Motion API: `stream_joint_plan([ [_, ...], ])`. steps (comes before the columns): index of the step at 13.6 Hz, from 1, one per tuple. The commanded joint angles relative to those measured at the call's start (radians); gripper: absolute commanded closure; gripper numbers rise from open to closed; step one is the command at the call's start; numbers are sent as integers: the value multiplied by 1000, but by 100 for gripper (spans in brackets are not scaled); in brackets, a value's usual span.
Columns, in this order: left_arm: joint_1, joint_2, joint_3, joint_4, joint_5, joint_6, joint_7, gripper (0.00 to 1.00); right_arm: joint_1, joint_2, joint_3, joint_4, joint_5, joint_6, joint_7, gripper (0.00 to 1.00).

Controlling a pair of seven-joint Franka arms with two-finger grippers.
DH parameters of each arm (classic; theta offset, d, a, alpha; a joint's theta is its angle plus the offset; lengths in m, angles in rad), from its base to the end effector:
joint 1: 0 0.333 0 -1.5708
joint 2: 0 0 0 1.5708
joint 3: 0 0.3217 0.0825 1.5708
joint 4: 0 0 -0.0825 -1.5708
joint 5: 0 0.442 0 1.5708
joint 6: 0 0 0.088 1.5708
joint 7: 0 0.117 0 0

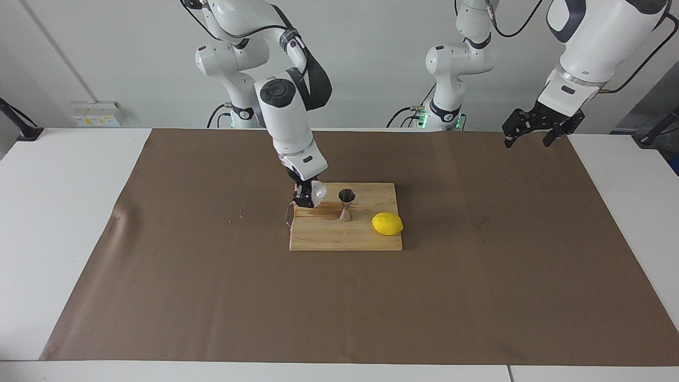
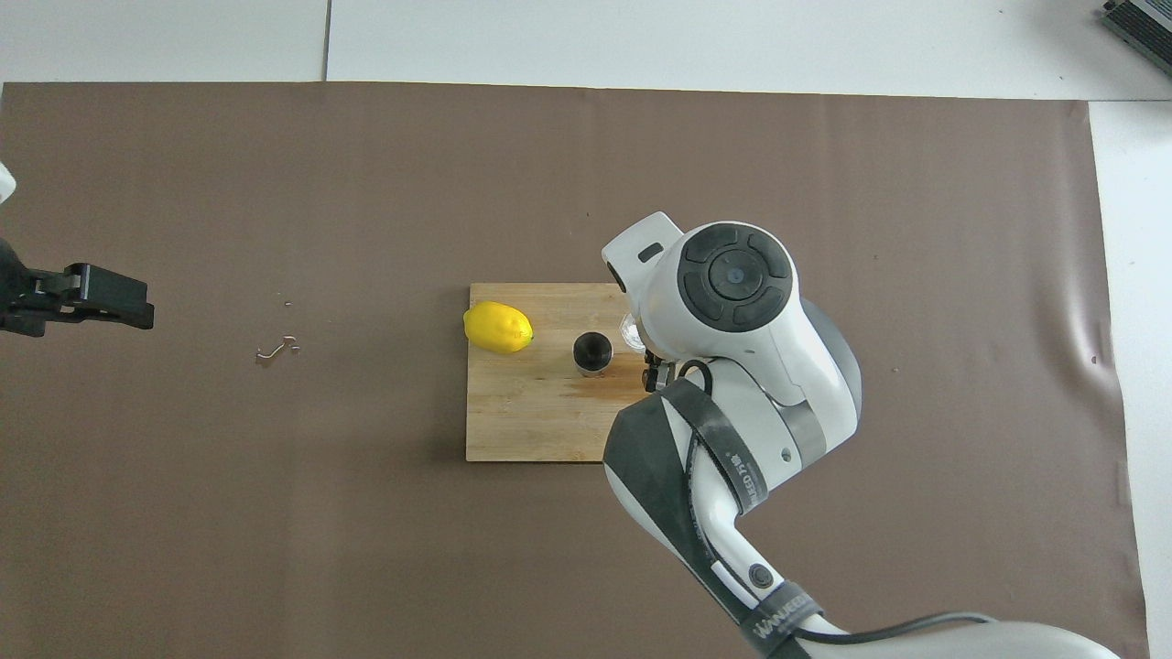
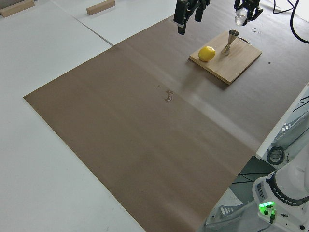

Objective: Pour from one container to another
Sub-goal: 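Tilt the white cup over the metal cup with the right gripper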

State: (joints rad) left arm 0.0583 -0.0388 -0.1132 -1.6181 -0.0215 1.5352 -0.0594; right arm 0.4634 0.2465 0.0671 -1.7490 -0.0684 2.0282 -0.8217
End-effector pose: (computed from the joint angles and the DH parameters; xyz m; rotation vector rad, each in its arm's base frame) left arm 0.5944 -0.0364 0.6155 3.1262 0.0069 -0.0707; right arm 0.5962 0.3415 0.4043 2.3851 1.9667 0.0409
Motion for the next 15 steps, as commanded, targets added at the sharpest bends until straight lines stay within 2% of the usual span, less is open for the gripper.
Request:
stream_joint_plan([
  [1,-28,-7,30,-14,-8,11,9,0,38,46,0,78,-65,-69,39,77],
  [8,-12,-10,29,-23,-6,17,12,0,106,68,0,100,-226,-132,67,78],
  [13,-14,-9,29,-23,-6,16,12,0,144,146,0,193,-310,-227,67,79],
  [15,-12,-7,29,-23,-6,14,12,0,155,154,0,209,-346,-243,67,79],
])
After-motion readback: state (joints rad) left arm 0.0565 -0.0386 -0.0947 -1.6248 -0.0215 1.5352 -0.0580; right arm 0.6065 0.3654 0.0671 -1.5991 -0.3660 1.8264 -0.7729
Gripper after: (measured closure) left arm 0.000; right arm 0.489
